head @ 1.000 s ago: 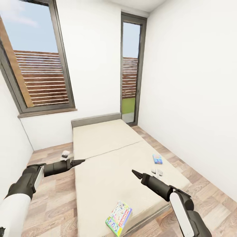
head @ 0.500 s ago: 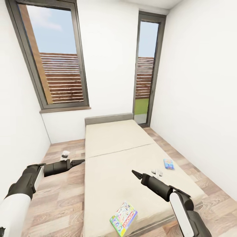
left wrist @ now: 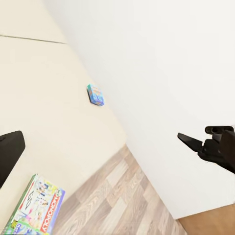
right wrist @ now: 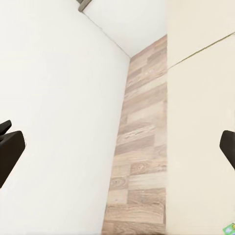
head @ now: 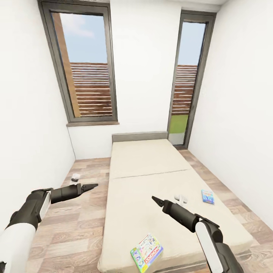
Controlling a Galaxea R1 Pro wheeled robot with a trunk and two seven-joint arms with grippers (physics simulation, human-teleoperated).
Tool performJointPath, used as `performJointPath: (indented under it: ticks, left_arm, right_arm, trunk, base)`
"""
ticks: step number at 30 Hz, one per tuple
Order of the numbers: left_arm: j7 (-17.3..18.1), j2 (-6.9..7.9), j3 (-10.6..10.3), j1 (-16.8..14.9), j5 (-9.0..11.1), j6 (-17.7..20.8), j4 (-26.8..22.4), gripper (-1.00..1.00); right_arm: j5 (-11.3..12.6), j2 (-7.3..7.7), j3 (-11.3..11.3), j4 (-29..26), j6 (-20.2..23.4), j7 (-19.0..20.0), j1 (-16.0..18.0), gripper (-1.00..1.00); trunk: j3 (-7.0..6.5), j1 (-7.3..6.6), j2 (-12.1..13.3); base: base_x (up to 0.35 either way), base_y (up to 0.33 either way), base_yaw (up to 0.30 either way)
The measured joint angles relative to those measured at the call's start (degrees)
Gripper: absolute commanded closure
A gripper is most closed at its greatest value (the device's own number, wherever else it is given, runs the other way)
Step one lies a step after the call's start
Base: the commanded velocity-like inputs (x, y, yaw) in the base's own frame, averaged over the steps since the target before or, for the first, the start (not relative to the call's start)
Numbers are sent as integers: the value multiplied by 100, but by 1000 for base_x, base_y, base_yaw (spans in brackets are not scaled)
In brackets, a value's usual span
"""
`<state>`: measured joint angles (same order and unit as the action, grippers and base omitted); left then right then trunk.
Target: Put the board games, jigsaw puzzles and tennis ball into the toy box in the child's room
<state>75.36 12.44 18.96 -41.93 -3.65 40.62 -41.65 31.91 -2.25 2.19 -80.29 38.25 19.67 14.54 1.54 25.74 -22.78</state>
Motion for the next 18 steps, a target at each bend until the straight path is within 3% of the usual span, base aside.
performJointPath:
  ticks: [11, 16, 18]
  left_arm:
    - [-1, -1, 1, -1, 0, 13, 0, -100]
    - [-54, -1, 0, -1, 0, 20, 0, -100]
    - [-253, -1, -2, -2, 11, 25, 1, -100]
  right_arm:
    - [1, 0, 0, 1, -2, 1, 0, -100]
    - [6, 3, 0, 1, -6, 7, -1, -100]
    - [11, 1, 0, 6, 3, 4, -1, -100]
  trunk:
    - [0, 0, 0]
    - [0, 0, 0]
    - [0, -1, -3]
  base:
    - [0, 21, 281]
    - [0, 206, 85]
    - [0, 31, 7]
